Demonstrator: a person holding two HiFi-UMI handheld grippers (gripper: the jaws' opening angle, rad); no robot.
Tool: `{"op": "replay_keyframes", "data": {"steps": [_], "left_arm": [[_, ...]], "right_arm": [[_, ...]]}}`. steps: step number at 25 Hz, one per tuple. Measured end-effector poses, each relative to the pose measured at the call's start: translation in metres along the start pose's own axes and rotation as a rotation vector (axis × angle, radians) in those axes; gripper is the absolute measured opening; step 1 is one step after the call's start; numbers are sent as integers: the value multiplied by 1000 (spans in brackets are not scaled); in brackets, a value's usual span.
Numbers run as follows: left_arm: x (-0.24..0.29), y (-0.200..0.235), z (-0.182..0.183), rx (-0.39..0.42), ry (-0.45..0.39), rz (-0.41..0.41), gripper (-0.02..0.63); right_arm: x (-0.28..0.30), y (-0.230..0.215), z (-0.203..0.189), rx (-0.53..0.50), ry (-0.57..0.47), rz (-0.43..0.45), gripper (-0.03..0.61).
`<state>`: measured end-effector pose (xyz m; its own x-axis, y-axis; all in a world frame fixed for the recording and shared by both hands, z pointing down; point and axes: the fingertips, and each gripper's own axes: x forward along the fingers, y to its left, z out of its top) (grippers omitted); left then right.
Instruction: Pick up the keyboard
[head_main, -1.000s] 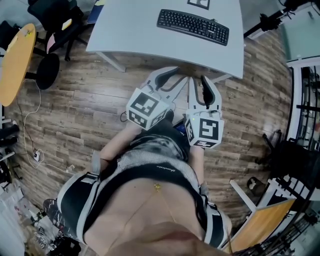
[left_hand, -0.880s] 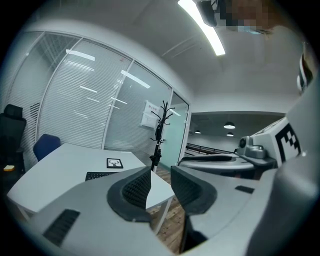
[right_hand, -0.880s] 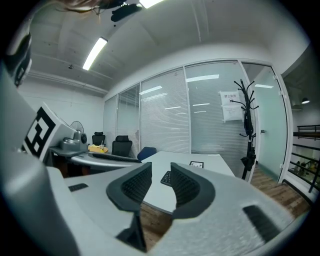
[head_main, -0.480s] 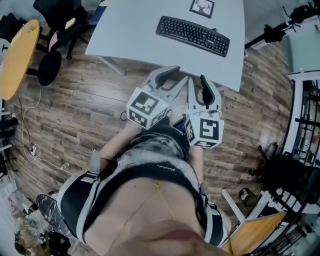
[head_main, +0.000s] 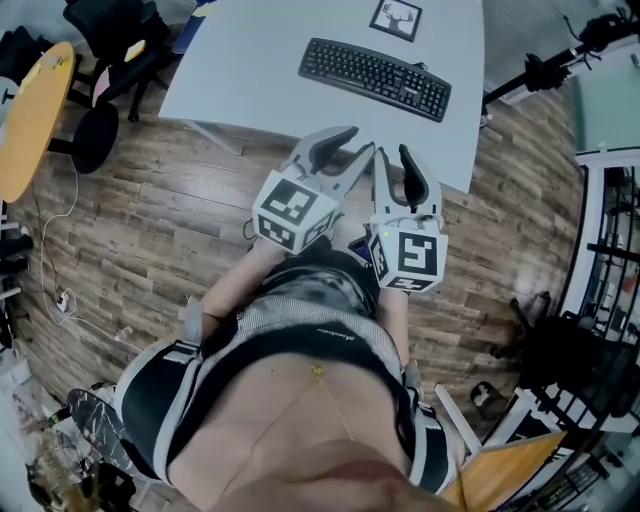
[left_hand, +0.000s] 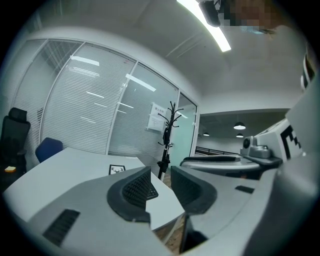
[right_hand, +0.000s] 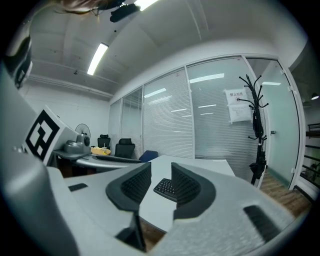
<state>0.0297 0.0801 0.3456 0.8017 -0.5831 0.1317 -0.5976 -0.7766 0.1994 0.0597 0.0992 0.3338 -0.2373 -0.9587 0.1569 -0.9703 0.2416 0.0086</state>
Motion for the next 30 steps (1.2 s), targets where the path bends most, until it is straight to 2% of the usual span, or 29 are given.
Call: {"op": "replay_keyframes", "data": {"steps": [9,30], "left_arm": [[9,9,8,8,-16,1,103],[54,54,16,-5,3,-43,103]], "right_arm": [[9,-8,-3,7,18,-4,127],[65,-31,4,17,23,-50,127]]}}
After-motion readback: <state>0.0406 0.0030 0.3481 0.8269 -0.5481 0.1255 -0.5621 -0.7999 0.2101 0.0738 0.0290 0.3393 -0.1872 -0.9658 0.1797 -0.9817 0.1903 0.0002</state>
